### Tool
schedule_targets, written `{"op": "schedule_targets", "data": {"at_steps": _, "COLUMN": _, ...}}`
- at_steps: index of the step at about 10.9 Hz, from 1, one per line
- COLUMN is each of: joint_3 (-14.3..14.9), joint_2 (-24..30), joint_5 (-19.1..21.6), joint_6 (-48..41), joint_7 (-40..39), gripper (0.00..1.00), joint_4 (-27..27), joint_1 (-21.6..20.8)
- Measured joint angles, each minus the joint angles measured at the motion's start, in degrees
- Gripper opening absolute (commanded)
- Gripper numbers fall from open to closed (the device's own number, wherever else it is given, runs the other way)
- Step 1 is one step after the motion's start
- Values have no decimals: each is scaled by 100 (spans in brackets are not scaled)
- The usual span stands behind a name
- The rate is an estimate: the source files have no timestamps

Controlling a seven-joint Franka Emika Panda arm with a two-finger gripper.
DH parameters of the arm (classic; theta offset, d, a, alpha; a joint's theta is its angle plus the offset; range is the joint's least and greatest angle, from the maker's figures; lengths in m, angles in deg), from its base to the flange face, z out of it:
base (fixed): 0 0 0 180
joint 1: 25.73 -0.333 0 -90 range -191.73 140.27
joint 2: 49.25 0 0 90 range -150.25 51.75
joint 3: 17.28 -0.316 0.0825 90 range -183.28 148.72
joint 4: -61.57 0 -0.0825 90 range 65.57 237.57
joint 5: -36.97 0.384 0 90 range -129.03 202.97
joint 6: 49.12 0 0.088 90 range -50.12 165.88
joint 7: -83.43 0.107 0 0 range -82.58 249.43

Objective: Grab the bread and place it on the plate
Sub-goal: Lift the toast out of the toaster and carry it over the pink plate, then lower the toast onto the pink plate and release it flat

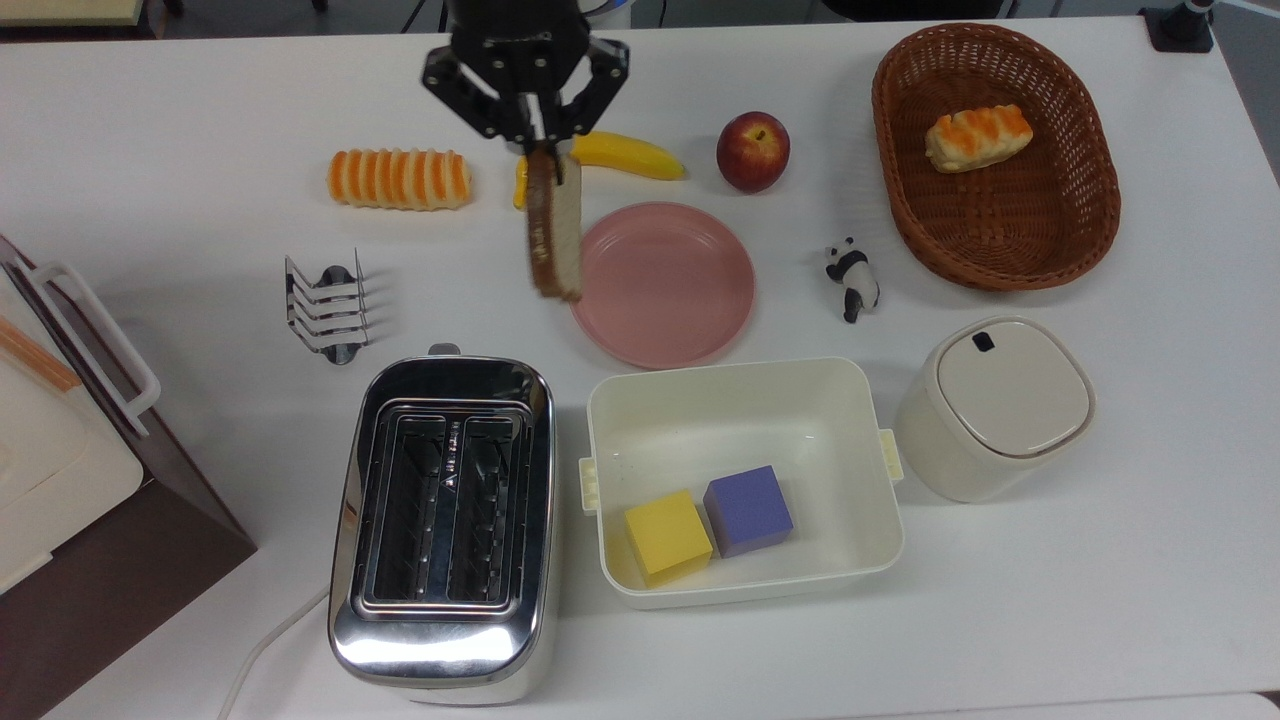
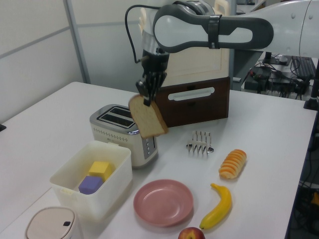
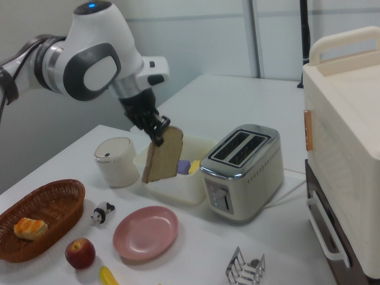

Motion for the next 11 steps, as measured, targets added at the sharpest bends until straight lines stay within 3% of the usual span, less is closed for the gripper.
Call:
{"op": "schedule_targets", "data": {"at_steps": 5, "joint_3": 2, "joint_2": -424, "joint_5": 1224, "joint_6": -460, "joint_7": -87, "gripper": 0, "joint_4": 663, "joint_1": -58}}
{"op": "schedule_targets", "data": {"at_steps": 10, "joint_3": -3, "joint_2": -927, "joint_5": 1420, "joint_6": -712, "joint_7": -50, "gripper": 0, "joint_4": 752, "joint_1": -229}}
{"op": "schedule_targets", "data": {"at_steps": 11, "joint_3": -3, "joint_2": -1042, "joint_5": 1420, "joint_6": -712, "joint_7": -33, "gripper": 12, "joint_4": 764, "joint_1": -266}}
